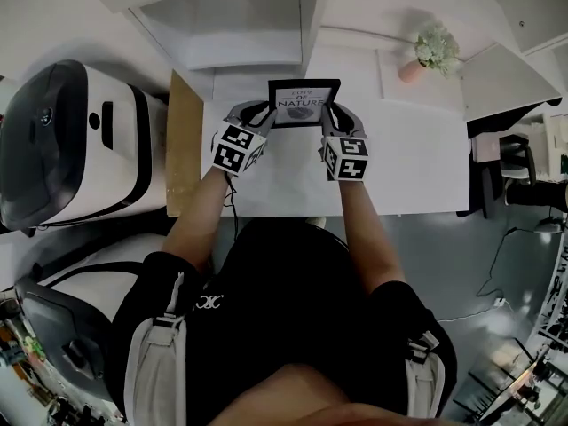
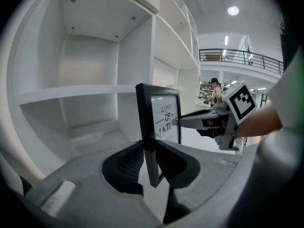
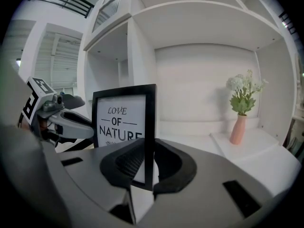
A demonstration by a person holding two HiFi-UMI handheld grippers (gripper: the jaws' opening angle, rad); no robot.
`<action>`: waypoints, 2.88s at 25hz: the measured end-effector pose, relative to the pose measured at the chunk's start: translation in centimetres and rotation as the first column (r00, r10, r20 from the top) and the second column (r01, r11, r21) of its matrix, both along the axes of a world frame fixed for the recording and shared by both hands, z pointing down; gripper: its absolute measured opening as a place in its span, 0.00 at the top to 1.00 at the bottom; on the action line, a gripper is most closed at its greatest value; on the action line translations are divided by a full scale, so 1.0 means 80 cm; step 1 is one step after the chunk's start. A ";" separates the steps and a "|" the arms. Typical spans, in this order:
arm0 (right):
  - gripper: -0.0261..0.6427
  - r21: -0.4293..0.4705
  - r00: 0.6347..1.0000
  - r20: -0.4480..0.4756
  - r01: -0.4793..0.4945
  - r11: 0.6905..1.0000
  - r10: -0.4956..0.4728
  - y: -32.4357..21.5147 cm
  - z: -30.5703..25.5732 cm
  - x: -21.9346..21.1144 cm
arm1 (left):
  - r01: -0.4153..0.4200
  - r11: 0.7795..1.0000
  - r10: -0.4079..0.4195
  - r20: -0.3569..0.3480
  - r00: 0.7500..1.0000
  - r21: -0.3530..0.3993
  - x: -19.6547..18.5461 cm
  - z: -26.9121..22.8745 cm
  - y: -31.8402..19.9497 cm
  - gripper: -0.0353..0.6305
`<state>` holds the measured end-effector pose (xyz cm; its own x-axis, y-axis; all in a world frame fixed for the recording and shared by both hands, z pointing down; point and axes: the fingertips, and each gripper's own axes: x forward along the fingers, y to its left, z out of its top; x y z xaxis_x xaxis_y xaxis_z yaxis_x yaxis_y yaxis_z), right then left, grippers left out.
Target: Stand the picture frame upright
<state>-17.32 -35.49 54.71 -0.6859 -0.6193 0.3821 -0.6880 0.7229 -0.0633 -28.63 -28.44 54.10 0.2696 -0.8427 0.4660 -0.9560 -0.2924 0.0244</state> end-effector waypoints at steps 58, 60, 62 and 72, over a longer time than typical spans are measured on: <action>0.96 0.311 0.972 0.217 0.021 0.950 -0.092 0.102 -0.197 0.054 | 0.387 0.847 -0.389 -0.071 0.918 0.366 0.031 -0.187 0.156 0.92; 0.96 0.311 0.970 0.227 0.016 0.950 -0.091 0.108 -0.200 0.059 | 0.401 0.842 -0.395 -0.094 0.914 0.359 0.030 -0.191 0.163 0.92; 0.96 0.315 0.969 0.229 0.017 0.949 -0.094 0.112 -0.203 0.064 | 0.408 0.839 -0.401 -0.097 0.911 0.361 0.032 -0.195 0.168 0.92; 0.96 0.316 0.967 0.234 0.022 0.949 -0.100 0.118 -0.204 0.088 | 0.401 0.834 -0.406 -0.070 0.911 0.379 0.061 -0.203 0.177 0.92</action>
<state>-10.31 -26.04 38.41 -0.7740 -0.6332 -0.0042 -0.6332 0.7739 0.0091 -23.76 -14.25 37.87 -0.1367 -0.9863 0.0921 -0.9906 0.1352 -0.0216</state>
